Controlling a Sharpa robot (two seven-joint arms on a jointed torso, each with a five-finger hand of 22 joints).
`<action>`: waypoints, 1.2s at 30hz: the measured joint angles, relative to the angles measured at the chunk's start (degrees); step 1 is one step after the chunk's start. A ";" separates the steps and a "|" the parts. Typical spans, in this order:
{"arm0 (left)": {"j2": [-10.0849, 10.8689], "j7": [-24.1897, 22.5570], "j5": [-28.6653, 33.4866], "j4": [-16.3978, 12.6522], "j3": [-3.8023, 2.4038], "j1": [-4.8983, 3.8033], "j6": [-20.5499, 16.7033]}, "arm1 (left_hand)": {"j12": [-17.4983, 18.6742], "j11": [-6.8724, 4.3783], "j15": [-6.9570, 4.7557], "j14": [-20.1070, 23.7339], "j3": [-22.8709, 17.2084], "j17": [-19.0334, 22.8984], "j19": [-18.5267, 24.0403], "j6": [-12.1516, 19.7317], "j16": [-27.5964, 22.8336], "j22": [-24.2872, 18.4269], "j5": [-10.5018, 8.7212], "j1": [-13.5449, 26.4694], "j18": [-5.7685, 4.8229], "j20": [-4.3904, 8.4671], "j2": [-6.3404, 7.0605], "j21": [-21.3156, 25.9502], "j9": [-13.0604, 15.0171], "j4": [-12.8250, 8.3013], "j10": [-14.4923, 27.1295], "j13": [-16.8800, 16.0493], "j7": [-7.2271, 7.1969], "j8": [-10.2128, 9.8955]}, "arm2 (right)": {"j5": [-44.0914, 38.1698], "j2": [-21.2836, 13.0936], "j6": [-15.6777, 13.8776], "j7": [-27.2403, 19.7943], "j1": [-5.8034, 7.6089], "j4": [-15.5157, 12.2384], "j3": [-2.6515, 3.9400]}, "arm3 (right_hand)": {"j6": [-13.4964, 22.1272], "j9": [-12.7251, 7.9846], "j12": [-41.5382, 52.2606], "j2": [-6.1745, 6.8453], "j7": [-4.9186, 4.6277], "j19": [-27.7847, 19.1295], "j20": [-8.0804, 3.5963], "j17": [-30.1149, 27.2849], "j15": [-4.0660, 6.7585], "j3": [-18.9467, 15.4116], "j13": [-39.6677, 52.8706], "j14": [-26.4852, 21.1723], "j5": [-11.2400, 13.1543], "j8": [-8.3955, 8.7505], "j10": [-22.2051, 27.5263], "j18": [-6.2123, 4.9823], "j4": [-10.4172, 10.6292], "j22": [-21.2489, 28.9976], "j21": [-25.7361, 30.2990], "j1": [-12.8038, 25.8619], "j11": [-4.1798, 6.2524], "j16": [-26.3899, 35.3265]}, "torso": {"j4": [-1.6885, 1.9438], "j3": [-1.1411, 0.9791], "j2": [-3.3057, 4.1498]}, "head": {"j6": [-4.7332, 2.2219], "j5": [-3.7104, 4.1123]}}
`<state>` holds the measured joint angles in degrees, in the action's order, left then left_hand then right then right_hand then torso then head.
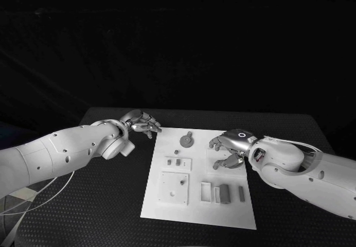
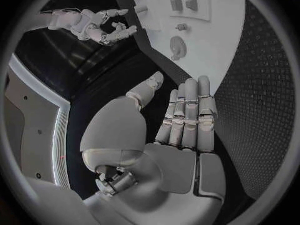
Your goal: Assemble the parts on the task board
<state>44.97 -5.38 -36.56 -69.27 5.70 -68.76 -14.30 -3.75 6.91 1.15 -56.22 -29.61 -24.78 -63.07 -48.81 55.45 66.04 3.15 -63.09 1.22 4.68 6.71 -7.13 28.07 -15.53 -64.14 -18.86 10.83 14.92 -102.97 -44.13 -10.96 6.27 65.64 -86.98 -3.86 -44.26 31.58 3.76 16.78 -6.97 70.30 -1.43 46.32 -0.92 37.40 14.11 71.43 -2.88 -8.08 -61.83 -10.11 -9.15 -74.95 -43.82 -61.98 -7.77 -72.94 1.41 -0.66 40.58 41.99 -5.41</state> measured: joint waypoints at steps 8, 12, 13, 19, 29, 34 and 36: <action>-0.01 -0.08 0.11 0.12 0.02 0.01 0.00 | 0.00 0.00 0.00 0.00 0.15 0.01 0.00 0.00 0.00 0.00 0.00 0.00 0.14 0.00 0.00 0.00 0.00 0.15 0.00 0.01 0.00 0.00 | -1.05 0.94 2.93 0.12 -0.31 1.35 -0.58 | -0.32 0.00 0.00 -0.02 -0.32 -0.01 0.02 0.00 0.00 0.23 -0.10 0.00 0.00 -0.45 0.01 0.00 0.23 0.00 0.00 -0.02 0.00 0.00 | 0.10 0.10 0.03 | -0.09 0.30; 0.03 -0.09 0.13 0.17 0.02 0.00 0.00 | 0.00 0.00 0.00 0.00 0.15 -0.01 0.01 0.00 0.01 0.00 0.00 0.00 0.47 0.00 0.00 0.00 0.00 0.15 0.00 0.01 -0.01 0.00 | -1.77 1.25 3.49 0.13 -0.63 1.57 -1.49 | -1.30 0.29 0.62 -0.41 -0.97 0.03 0.00 -0.07 0.04 0.48 -0.07 0.04 0.00 -1.45 -0.44 0.00 0.47 0.00 0.00 -0.41 0.45 -0.27 | 0.12 0.15 0.03 | 0.04 0.22; 0.05 -0.09 0.14 0.17 0.02 0.00 0.00 | 0.00 0.00 0.00 0.00 0.15 -0.04 0.01 0.00 0.01 0.00 0.00 0.00 0.47 -0.01 0.00 0.00 0.00 0.15 0.00 0.01 -0.01 0.00 | -1.94 1.30 3.63 0.13 -0.70 1.60 -1.61 | -1.70 0.33 0.88 -0.41 -1.02 0.15 -0.10 -0.11 0.20 0.63 -0.03 0.21 0.00 -1.75 -0.74 0.01 0.62 0.00 0.00 -0.41 0.75 -0.27 | 0.12 0.18 0.03 | 0.05 0.20; 0.14 -0.09 0.17 0.15 0.02 0.00 0.01 | 0.00 0.00 0.00 0.00 0.15 -0.04 0.01 0.00 0.01 0.01 0.00 0.00 0.49 -0.01 0.00 0.00 -0.05 0.15 0.00 0.01 -0.01 0.00 | -2.58 1.38 4.27 0.13 -0.91 1.85 -2.14 | -3.63 0.70 1.88 -1.02 -1.56 0.79 -0.45 -0.43 1.02 0.71 0.34 1.02 0.00 -3.41 -2.92 0.01 0.71 0.00 -0.22 -1.02 1.45 -0.27 | 0.11 0.19 0.03 | 0.14 0.14; 0.19 -0.09 0.19 0.15 0.03 0.00 0.03 | 0.00 0.00 0.00 0.00 0.15 -0.04 0.09 0.00 0.01 0.01 0.00 0.00 0.52 -0.10 0.00 0.00 -0.04 0.15 0.00 -0.04 -0.01 0.00 | -3.32 1.90 4.23 0.12 -1.21 1.86 -2.28 | -9.21 1.62 4.17 -6.37 -1.66 1.50 -0.61 -0.73 2.65 1.13 1.77 2.44 0.00 -6.77 -7.75 0.01 -1.17 0.00 -0.63 -3.45 3.77 -0.26 | 0.10 0.19 0.01 | 0.26 0.12; 0.17 -0.07 0.20 0.16 0.03 0.00 0.04 | 0.00 0.00 0.00 0.00 0.15 -0.09 0.10 0.00 0.01 0.01 0.00 0.00 0.52 -0.10 0.00 0.00 -0.04 0.15 0.00 -0.03 -0.01 0.00 | -3.79 2.22 4.00 0.12 -1.33 2.15 -2.29 | -9.77 1.62 4.17 -9.36 -1.32 1.47 -0.59 -0.73 2.85 1.17 2.11 2.23 0.00 -7.06 -8.88 0.01 -3.00 0.00 -0.86 -3.68 3.85 -0.26 | 0.10 0.15 0.01 | 0.27 0.16; 0.17 -0.06 0.20 0.16 0.03 0.00 0.04 | 0.00 0.00 0.00 0.00 0.15 -0.09 0.10 0.00 0.01 0.01 0.00 0.00 0.53 -0.10 0.00 0.00 -0.04 0.15 0.00 -0.03 -0.01 0.00 | -3.92 2.33 3.93 0.12 -1.38 2.26 -2.28 | -9.82 1.62 4.17 -9.56 -1.28 1.47 -0.59 -0.73 3.04 1.05 2.22 2.41 0.00 -7.07 -9.04 0.02 -3.42 0.00 -0.86 -3.78 3.89 -0.26 | 0.10 0.15 0.01 | 0.27 0.19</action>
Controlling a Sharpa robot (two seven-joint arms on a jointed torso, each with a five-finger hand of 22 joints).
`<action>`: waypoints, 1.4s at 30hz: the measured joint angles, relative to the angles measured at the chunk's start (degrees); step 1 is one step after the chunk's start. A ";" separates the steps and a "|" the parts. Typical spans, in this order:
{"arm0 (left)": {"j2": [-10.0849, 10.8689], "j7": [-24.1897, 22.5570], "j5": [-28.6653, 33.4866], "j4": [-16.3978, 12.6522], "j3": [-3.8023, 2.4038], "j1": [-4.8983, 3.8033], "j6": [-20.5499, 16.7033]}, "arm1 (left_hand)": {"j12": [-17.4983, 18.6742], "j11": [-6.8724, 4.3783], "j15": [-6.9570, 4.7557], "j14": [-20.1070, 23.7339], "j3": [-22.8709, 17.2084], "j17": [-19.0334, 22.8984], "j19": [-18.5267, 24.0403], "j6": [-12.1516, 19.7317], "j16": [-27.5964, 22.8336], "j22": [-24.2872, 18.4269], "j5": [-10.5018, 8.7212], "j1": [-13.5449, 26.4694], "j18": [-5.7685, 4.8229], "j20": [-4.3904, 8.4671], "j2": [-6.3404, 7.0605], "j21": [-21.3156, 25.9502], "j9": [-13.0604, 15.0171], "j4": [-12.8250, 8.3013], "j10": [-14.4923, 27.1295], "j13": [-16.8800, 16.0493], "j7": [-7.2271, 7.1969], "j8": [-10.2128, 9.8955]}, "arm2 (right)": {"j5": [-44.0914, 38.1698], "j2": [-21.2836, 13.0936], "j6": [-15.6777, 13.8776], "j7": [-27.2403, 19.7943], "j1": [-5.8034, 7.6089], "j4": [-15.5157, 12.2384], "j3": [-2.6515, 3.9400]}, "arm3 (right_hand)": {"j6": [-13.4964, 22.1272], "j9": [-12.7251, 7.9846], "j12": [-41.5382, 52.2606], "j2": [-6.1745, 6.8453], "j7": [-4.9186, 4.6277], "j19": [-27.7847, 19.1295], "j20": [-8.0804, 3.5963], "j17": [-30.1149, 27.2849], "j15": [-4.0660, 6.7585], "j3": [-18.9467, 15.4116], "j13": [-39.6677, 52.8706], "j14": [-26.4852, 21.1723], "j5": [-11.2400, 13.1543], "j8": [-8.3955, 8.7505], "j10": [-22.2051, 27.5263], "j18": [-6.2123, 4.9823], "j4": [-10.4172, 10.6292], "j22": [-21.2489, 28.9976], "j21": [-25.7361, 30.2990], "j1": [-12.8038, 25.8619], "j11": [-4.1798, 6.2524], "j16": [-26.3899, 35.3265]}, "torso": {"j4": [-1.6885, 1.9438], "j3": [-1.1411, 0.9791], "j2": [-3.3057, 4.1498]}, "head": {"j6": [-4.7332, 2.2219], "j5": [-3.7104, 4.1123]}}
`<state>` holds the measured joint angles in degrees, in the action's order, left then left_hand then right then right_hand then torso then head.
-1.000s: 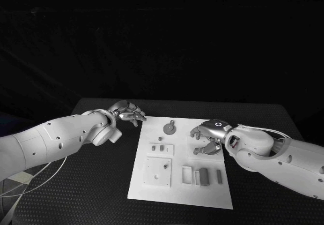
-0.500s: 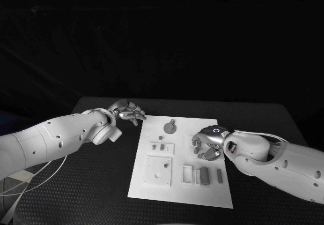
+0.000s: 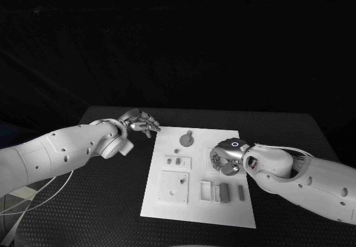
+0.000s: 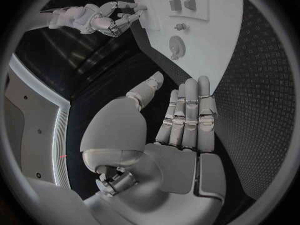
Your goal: Assemble the parts on the task board
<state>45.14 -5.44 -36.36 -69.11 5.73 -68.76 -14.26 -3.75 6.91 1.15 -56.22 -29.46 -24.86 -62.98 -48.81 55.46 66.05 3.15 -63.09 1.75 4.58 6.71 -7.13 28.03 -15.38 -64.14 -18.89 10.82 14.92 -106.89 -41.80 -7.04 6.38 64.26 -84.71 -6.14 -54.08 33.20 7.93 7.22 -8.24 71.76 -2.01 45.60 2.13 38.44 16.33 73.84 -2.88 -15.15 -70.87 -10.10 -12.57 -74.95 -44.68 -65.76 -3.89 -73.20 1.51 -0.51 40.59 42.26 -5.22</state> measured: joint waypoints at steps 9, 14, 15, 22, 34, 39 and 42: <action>0.01 0.06 0.01 0.01 0.00 0.00 0.03 | 0.00 0.00 0.00 0.00 0.00 0.01 0.00 0.00 0.00 0.00 0.00 0.00 -0.01 0.00 0.00 0.00 0.01 0.00 0.00 0.01 0.00 0.00 | -0.43 0.62 -0.29 0.10 -0.28 0.60 0.03 | -0.21 -0.07 0.00 -0.32 -0.07 -0.01 0.01 0.00 0.00 0.06 0.08 0.01 0.00 0.00 0.00 0.00 -0.41 0.00 0.00 0.32 0.00 0.00 | 0.00 0.00 0.00 | 0.04 0.03; 0.05 0.10 0.02 0.01 0.00 0.00 0.04 | 0.00 0.00 0.00 0.00 0.00 0.01 0.00 0.00 0.00 0.00 0.00 0.00 -0.02 0.00 0.00 0.00 0.01 0.00 0.00 0.01 0.00 0.00 | -0.71 0.66 -0.61 0.27 -0.37 0.64 0.02 | -0.81 -0.32 -0.01 -1.95 0.19 -0.03 0.03 0.00 0.15 0.54 0.34 0.16 0.00 -0.03 -0.11 0.01 -2.03 0.00 -0.34 0.04 0.11 -0.19 | 0.01 0.00 0.00 | 0.13 0.03; 0.05 0.11 0.02 0.01 0.00 0.00 0.04 | 0.00 0.00 0.00 0.00 0.00 0.01 0.00 0.00 0.00 0.00 0.00 0.00 -0.02 -0.01 0.00 0.00 -0.01 0.00 0.00 0.01 0.00 0.00 | -0.88 0.66 -0.82 0.36 -0.41 0.63 0.01 | -1.09 -0.33 -0.04 -2.38 0.26 -0.08 0.09 0.00 0.24 0.65 0.35 0.26 0.00 -0.19 -0.33 0.00 -2.57 0.00 -0.35 -0.08 0.21 -0.27 | 0.01 0.00 0.00 | 0.14 0.03; 0.06 0.13 0.02 0.00 0.00 0.00 0.04 | 0.00 0.00 0.00 0.00 0.00 0.01 0.01 0.00 0.00 0.00 0.00 0.00 -0.05 -0.01 0.00 0.20 -0.04 0.00 0.00 0.01 0.00 0.00 | -1.94 0.60 -2.54 1.05 -0.59 0.47 -0.05 | -3.13 -0.28 1.16 -4.16 1.23 0.00 0.19 0.12 0.77 1.17 1.32 0.34 0.20 -1.44 -1.14 0.01 -4.04 0.00 -0.68 -1.13 0.72 -0.36 | 0.02 0.03 0.00 | 0.17 0.04; 0.03 0.13 0.03 0.06 0.00 0.00 0.04 | 0.00 0.00 0.00 0.00 0.15 -0.04 0.01 0.00 -0.22 0.00 0.00 0.00 -0.40 -0.01 0.00 0.20 -0.04 0.15 0.00 -0.03 -0.01 0.00 | -2.45 -0.93 -5.16 1.80 -0.73 -2.21 0.71 | -3.83 -0.30 1.19 -4.45 1.54 0.00 0.21 0.16 1.05 1.08 1.89 0.43 -0.01 -1.78 -1.24 0.02 -4.12 0.00 -0.92 -1.45 0.81 -0.36 | 0.01 0.01 -0.03 | 0.17 0.11; 0.03 0.13 0.03 0.08 0.00 0.00 0.04 | 0.00 0.00 0.00 0.00 0.15 -0.03 0.01 0.00 -0.22 0.00 0.00 0.00 -0.44 -0.01 0.00 0.20 -0.03 0.15 0.00 -0.03 -0.01 0.21 | -2.23 -1.46 -6.16 2.00 -0.52 -5.15 2.52 | -3.83 -0.30 1.40 -4.44 1.54 0.19 0.40 0.22 1.25 1.07 1.89 0.60 0.00 -1.78 -1.23 0.01 -4.13 0.00 -0.92 -1.46 0.81 -0.36 | 0.01 0.01 -0.04 | 0.14 0.10; 0.00 0.13 0.04 0.08 0.00 0.00 0.04 | 0.00 0.00 0.00 0.00 0.15 -0.04 0.01 0.00 -0.22 0.00 0.00 0.00 -0.45 -0.01 0.00 0.20 -0.03 0.15 0.00 -0.03 -0.01 0.21 | -1.98 -1.55 -6.55 2.04 -0.41 -6.73 2.82 | -3.87 -0.30 1.42 -4.44 1.57 0.19 0.41 0.22 1.26 1.01 1.99 0.59 0.00 -1.78 -1.24 0.01 -4.19 0.00 -1.14 -1.46 0.81 -0.36 | 0.01 0.02 -0.04 | 0.14 -0.01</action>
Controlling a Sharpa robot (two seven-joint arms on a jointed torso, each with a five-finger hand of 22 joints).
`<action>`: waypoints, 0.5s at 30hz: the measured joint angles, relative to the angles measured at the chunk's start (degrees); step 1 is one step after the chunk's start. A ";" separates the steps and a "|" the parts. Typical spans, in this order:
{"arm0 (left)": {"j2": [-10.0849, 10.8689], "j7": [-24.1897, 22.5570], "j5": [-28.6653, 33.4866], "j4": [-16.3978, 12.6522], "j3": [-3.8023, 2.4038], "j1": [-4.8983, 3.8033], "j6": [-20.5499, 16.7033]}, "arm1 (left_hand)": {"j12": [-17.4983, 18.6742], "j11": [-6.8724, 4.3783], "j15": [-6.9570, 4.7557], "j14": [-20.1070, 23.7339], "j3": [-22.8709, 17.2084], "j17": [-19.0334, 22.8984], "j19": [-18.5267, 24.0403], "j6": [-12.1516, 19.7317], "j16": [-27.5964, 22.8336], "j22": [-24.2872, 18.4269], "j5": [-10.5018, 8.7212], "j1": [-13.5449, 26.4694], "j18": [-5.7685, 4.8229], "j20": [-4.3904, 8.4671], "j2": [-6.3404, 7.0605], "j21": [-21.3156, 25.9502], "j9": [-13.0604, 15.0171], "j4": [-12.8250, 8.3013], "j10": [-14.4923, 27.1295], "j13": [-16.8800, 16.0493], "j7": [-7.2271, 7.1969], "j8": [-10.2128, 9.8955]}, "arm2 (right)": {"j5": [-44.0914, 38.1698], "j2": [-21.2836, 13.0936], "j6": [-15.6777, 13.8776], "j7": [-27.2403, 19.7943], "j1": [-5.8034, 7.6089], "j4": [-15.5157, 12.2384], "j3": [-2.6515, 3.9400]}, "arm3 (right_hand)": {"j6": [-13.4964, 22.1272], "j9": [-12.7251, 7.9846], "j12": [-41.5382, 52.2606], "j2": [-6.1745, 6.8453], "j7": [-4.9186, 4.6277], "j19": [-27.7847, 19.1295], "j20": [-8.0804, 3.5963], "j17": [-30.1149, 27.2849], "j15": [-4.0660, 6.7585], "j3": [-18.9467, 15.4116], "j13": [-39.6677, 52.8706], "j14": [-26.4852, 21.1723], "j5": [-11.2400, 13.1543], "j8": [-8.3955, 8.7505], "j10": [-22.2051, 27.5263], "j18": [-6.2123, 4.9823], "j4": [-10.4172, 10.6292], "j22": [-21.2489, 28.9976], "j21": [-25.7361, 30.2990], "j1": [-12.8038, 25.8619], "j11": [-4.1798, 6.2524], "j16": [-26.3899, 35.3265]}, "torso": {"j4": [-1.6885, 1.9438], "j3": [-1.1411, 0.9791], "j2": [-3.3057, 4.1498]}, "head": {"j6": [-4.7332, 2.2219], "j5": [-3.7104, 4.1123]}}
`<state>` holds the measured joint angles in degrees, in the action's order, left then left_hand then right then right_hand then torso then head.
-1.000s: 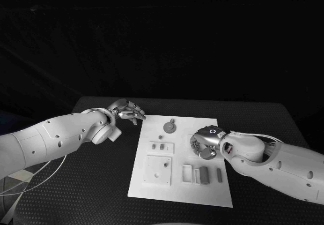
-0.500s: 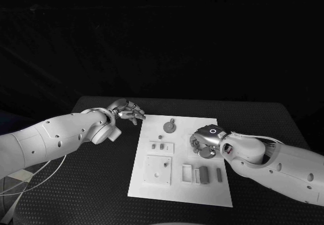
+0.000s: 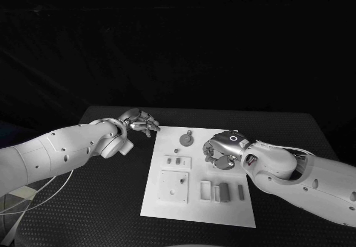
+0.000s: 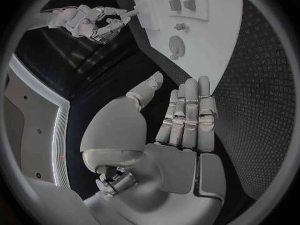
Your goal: Assemble the parts on the task board
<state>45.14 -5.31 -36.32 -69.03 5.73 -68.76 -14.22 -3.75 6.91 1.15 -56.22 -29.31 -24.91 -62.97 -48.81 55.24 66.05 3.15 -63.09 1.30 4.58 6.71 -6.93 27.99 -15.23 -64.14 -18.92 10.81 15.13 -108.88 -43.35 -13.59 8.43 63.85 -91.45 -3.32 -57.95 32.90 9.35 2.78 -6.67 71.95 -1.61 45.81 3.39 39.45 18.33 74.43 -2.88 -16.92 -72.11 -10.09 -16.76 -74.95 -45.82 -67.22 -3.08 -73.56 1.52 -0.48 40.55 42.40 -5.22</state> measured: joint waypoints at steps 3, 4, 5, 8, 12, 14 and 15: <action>-0.03 0.00 0.00 -0.03 0.00 0.00 0.00 | 0.00 0.00 0.00 0.00 0.00 -0.04 0.00 0.00 0.00 0.00 0.00 0.00 -0.02 0.00 0.00 0.00 0.00 0.00 0.00 0.00 0.00 0.00 | 0.43 0.37 -0.30 0.00 0.03 -1.01 0.03 | -0.14 0.00 0.01 0.00 0.14 0.00 0.00 0.00 0.01 0.00 0.04 -0.01 0.00 0.01 0.00 0.00 0.00 0.00 0.00 0.00 0.00 0.00 | 0.00 0.02 0.00 | 0.09 -0.15; -0.04 0.00 0.00 -0.05 0.00 0.00 0.00 | 0.00 0.00 0.00 0.00 0.00 -0.04 0.00 0.00 0.00 0.00 0.00 0.00 -0.02 0.00 0.00 0.00 0.00 0.00 0.00 0.00 0.00 0.00 | 0.65 0.69 -0.35 0.00 0.03 -1.24 0.03 | -0.14 0.00 0.01 0.00 0.14 0.00 0.00 0.00 0.01 -0.01 0.04 -0.01 0.00 0.01 0.00 0.00 0.00 0.00 0.00 0.00 0.00 0.00 | 0.00 0.01 0.00 | 0.12 -0.20; -0.04 0.00 0.00 -0.05 0.00 0.00 0.00 | 0.00 0.00 0.00 0.00 0.00 -0.04 0.00 0.00 0.00 0.00 0.00 0.00 -0.03 0.00 0.00 0.00 0.00 0.00 0.00 0.00 0.00 0.00 | 0.82 1.00 -0.37 0.00 0.03 -1.36 0.03 | -0.14 0.00 0.01 0.00 0.14 0.00 0.00 0.00 0.01 -0.01 0.04 -0.01 0.00 0.02 0.00 0.00 0.00 0.00 0.00 0.00 0.00 0.00 | 0.00 0.01 0.00 | 0.15 -0.27; -0.04 0.00 0.00 -0.06 0.00 0.00 0.00 | 0.00 0.00 0.00 0.00 0.00 -0.04 0.00 0.00 0.00 0.00 0.00 0.00 -0.04 0.00 0.00 0.00 0.00 0.00 0.00 0.01 0.00 0.00 | 1.25 2.24 -0.37 -0.04 0.02 -1.51 0.00 | -0.14 0.00 0.01 0.01 0.14 0.00 0.01 0.00 0.02 -0.01 0.04 -0.02 0.01 0.02 0.00 0.00 -0.01 0.00 0.00 0.00 0.00 0.00 | 0.00 0.02 0.00 | 0.23 -0.47; -0.08 -0.01 0.00 -0.04 0.00 0.00 0.00 | 0.00 0.00 0.00 0.00 0.00 -0.03 0.00 0.00 0.00 0.00 0.00 0.00 -0.08 0.00 0.00 0.00 0.00 0.00 0.00 0.00 0.00 0.00 | 1.97 5.29 -0.31 -0.23 -0.04 -1.16 -0.18 | -0.14 0.00 0.01 0.01 0.14 0.00 0.01 -0.01 0.05 -0.03 0.04 -0.04 0.01 0.01 -0.01 0.00 -0.02 0.00 0.00 -0.01 0.00 0.00 | -0.01 0.05 0.01 | 0.38 -0.83; -0.25 -0.01 0.01 -0.02 0.00 0.00 0.00 | 0.00 0.00 0.00 0.00 0.00 -0.03 0.00 0.00 0.00 0.00 0.00 0.00 -0.10 0.00 0.00 0.00 0.00 0.00 0.00 -0.05 0.00 0.00 | 2.28 7.36 -0.24 -0.39 -0.31 -0.56 -0.53 | -0.14 0.00 0.01 0.01 0.14 0.00 0.01 -0.01 0.05 -0.08 0.04 -0.05 0.01 -0.05 -0.01 0.00 -0.07 0.00 0.00 -0.01 0.00 0.00 | -0.01 0.05 0.02 | 0.42 -0.94; -0.34 -0.02 0.01 -0.01 0.00 0.00 0.00 | 0.00 0.00 0.00 0.00 0.00 -0.03 0.00 0.00 0.00 0.00 0.00 0.00 -0.11 0.00 0.00 0.00 0.01 0.00 0.00 -0.04 0.00 0.00 | 2.38 8.08 -0.19 -0.47 -0.51 -0.40 -0.70 | -0.14 0.00 0.01 0.01 0.13 0.00 0.01 -0.01 0.05 -0.08 0.04 -0.05 0.02 -0.10 -0.01 0.00 -0.07 0.00 0.00 -0.01 0.01 0.00 | -0.01 0.07 0.02 | 0.42 -1.01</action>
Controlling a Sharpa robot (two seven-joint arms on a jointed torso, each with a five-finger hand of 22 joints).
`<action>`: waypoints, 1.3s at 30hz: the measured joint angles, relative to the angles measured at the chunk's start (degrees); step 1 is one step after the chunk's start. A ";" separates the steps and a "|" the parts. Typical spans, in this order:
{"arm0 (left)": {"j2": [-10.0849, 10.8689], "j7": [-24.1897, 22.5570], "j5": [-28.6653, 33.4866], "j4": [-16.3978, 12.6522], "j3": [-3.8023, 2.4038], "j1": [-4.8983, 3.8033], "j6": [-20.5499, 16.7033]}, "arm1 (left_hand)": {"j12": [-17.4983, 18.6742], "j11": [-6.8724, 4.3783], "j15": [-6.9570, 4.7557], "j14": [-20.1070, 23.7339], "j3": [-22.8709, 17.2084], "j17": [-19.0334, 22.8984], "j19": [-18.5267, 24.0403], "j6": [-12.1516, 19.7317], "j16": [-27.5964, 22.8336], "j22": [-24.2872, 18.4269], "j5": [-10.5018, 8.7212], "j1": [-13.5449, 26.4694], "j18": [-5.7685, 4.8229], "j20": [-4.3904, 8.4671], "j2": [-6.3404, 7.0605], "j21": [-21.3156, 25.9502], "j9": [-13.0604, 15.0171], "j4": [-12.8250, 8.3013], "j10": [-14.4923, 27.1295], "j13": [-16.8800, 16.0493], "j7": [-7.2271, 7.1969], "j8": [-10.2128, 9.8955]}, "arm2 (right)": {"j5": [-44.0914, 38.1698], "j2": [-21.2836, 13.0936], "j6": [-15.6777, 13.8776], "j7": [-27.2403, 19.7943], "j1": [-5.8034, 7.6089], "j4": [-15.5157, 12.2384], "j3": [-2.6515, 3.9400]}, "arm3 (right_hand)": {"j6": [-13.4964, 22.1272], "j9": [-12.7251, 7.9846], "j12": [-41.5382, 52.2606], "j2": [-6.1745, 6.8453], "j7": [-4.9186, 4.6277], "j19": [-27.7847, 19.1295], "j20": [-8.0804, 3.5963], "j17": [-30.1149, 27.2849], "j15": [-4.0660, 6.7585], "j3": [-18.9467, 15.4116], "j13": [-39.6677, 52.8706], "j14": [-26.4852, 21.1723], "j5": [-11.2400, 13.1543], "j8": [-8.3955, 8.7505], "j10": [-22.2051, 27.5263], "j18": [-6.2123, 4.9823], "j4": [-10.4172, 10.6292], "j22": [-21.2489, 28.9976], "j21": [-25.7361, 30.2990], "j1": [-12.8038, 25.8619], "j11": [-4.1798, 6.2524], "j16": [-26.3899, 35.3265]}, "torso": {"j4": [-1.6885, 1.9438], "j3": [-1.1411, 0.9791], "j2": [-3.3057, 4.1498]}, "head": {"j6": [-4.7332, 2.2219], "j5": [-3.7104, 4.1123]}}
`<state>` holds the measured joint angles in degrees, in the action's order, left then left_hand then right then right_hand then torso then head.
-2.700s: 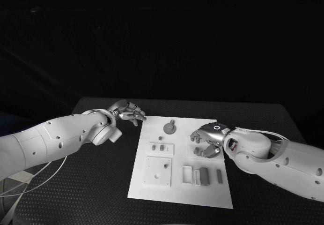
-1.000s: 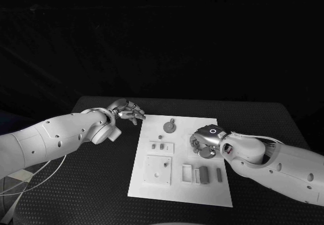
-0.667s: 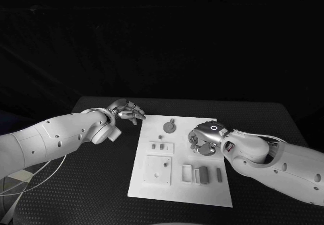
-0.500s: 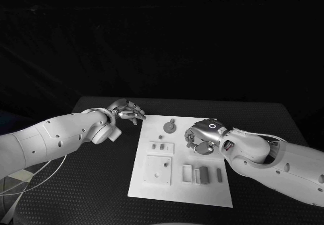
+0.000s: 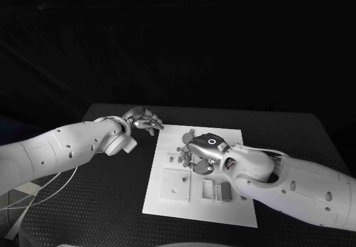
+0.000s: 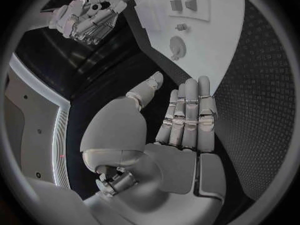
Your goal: Assemble the parts on the task board
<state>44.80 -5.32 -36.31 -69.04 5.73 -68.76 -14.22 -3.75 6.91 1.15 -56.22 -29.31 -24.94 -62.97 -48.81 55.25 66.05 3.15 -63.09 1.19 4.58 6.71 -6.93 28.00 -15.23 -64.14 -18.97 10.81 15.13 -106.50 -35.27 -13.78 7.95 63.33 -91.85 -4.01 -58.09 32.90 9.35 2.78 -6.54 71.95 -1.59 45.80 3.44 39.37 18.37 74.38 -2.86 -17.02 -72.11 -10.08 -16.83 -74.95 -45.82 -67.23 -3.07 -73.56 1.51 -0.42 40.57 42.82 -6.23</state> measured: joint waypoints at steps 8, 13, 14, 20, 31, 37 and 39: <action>-0.33 0.02 0.00 0.04 -0.01 -0.01 0.00 | 0.00 0.00 0.00 0.00 0.00 -0.05 -0.20 0.00 0.00 0.00 0.00 0.00 0.17 -0.19 0.00 0.00 0.00 0.00 0.00 0.00 0.00 0.00 | 0.44 4.01 0.88 -0.60 -1.67 1.39 -1.64 | 0.00 0.00 -0.01 0.00 -0.01 -0.05 0.05 0.00 0.00 0.01 0.07 -0.01 0.04 0.00 0.00 -0.01 0.01 0.00 0.00 0.00 0.00 0.00 | 0.14 0.04 -0.03 | 0.44 -0.98; -0.92 0.07 0.01 0.12 0.00 -0.01 0.03 | 0.00 0.00 0.00 0.00 0.00 -0.05 -0.20 0.00 0.00 0.00 0.00 0.00 0.55 -0.20 0.00 0.00 -0.05 0.00 0.00 0.01 0.00 0.00 | 0.49 5.74 1.62 -0.92 -1.93 2.35 -3.38 | 0.02 0.00 -0.03 0.00 -0.02 0.17 -0.07 -0.01 0.01 0.12 0.07 -0.01 0.05 0.00 -0.01 0.00 0.12 0.00 0.00 -0.01 0.00 0.00 | 0.13 0.09 -0.03 | 0.74 -1.70; -0.97 0.07 0.01 0.12 0.00 -0.01 0.04 | 0.00 0.00 0.00 0.00 0.00 -0.05 -0.20 0.00 0.00 0.00 0.00 0.00 0.54 -0.20 0.00 0.00 -0.05 0.00 0.00 0.01 0.00 0.00 | 0.49 5.96 1.79 -0.98 -2.02 2.46 -3.75 | 0.03 0.00 -0.03 0.00 -0.03 0.22 -0.02 -0.01 0.01 0.12 0.07 -0.01 0.05 0.00 -0.01 0.00 0.12 0.00 0.00 -0.01 0.00 0.00 | 0.13 0.09 -0.03 | 0.76 -1.81; -1.12 0.10 0.01 0.10 0.00 -0.01 0.08 | 0.00 0.00 0.00 0.00 0.00 -0.04 -0.20 0.00 0.00 0.00 0.00 0.00 0.54 -0.20 0.00 0.00 -0.05 0.00 0.00 0.01 0.00 0.00 | 0.53 7.18 3.03 -1.21 -2.57 3.72 -5.52 | 0.06 0.00 -0.04 0.00 -0.06 0.22 -0.02 -0.01 0.01 0.12 0.07 -0.01 -0.03 0.00 -0.13 0.00 0.12 0.00 0.00 -0.01 -0.09 0.00 | 0.06 0.05 -0.02 | 1.01 -2.26; -1.11 0.19 0.01 0.09 0.00 -0.01 0.11 | 0.00 0.00 0.00 0.00 0.00 -0.09 -0.19 0.00 0.00 0.00 0.00 0.00 0.50 -0.20 0.00 0.23 -0.04 0.00 0.00 -0.04 0.00 0.00 | 0.15 7.59 3.75 -1.28 -2.82 4.43 -5.69 | 0.12 0.01 -0.11 0.00 -0.12 0.23 -0.01 -0.02 0.01 0.11 0.16 -0.01 -0.03 0.01 -0.37 0.00 0.12 0.00 0.00 -0.01 0.03 0.00 | 0.00 -0.09 0.00 | 1.40 -2.72; -1.13 0.21 0.01 0.09 0.00 -0.02 0.12 | 0.00 0.00 0.00 0.00 0.00 -0.09 -0.19 0.00 0.00 0.00 0.00 0.17 0.46 -0.20 -0.17 0.23 -0.04 0.00 0.00 -0.04 0.00 0.00 | -0.29 7.71 3.63 -1.29 -2.85 4.56 -5.69 | 0.18 0.01 -0.12 0.00 -0.19 0.23 0.00 -0.02 0.01 0.10 0.17 -0.01 -0.03 0.03 -0.38 0.00 0.11 0.00 0.00 -0.01 0.02 0.00 | -0.03 -0.12 0.02 | 1.47 -2.76; -1.13 0.22 0.01 0.10 0.00 -0.02 0.13 | 0.00 0.00 0.00 0.00 0.00 -0.08 -0.19 0.00 0.00 0.00 0.00 0.23 0.41 -0.20 -0.23 0.23 -0.04 0.00 0.00 -0.04 0.00 0.00 | -0.42 7.70 3.51 -1.29 -2.88 4.57 -5.69 | 0.19 0.01 -0.12 0.01 -0.19 0.23 0.00 -0.02 0.01 0.10 0.17 -0.01 -0.02 0.04 -0.38 0.00 0.11 0.00 0.00 -0.01 0.02 0.00 | -0.03 -0.12 0.02 | 1.48 -2.76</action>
<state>43.67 -5.10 -36.30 -68.95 5.73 -68.77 -14.10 -3.75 6.91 1.15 -56.22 -29.31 -25.02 -63.16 -48.81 55.25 66.05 3.15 -62.86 1.60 4.37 6.48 -6.70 27.96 -15.23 -64.14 -19.00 10.81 15.13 -106.93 -27.56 -10.27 6.66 60.45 -87.28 -9.70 -57.90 32.91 9.23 2.79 -6.73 72.18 -1.59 45.78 3.44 39.48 18.53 74.37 -2.89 -16.98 -72.49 -10.09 -16.72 -74.95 -45.82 -67.24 -3.05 -73.55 1.48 -0.53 40.59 44.30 -8.99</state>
